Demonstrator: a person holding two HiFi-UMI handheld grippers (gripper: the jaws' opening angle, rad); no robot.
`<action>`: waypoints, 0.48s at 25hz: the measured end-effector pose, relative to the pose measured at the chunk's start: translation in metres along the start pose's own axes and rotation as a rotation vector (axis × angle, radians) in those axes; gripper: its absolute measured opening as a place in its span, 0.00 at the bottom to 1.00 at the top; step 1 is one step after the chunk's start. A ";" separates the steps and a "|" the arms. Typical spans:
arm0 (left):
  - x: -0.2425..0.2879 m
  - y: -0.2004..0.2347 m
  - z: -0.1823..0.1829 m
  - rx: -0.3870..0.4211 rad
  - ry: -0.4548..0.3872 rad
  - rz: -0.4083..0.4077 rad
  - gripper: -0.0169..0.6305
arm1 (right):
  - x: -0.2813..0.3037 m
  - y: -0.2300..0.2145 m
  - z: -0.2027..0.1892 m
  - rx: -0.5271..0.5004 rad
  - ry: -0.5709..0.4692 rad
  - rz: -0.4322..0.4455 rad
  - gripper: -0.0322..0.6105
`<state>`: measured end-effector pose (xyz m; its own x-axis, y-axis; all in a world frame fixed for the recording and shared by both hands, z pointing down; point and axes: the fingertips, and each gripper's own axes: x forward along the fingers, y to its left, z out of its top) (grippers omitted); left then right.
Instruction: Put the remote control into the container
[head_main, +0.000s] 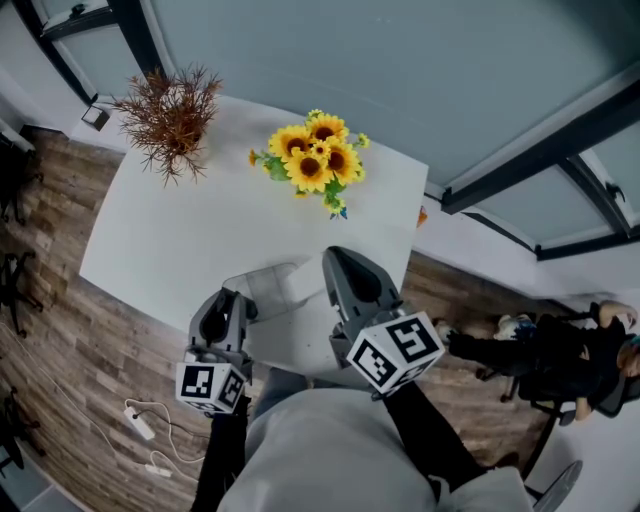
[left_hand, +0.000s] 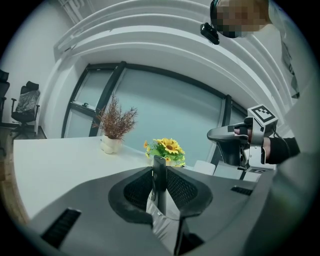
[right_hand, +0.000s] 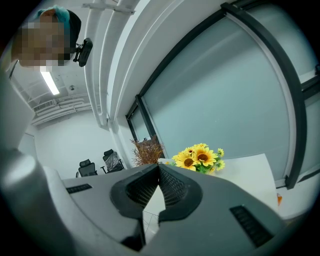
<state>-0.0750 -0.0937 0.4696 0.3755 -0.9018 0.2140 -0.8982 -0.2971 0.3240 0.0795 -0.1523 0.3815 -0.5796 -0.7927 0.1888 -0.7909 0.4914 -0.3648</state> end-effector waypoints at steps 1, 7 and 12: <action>0.000 0.000 -0.001 0.000 0.002 -0.001 0.16 | 0.000 0.000 0.000 0.001 0.000 -0.001 0.06; 0.001 0.001 -0.003 0.008 0.004 0.000 0.16 | 0.002 -0.002 -0.001 0.003 -0.001 -0.002 0.06; 0.002 -0.001 -0.004 0.054 0.026 0.002 0.16 | 0.002 0.000 0.000 0.003 0.000 0.003 0.06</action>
<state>-0.0726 -0.0942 0.4734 0.3788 -0.8943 0.2382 -0.9097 -0.3125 0.2734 0.0785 -0.1535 0.3823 -0.5820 -0.7913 0.1873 -0.7886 0.4929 -0.3677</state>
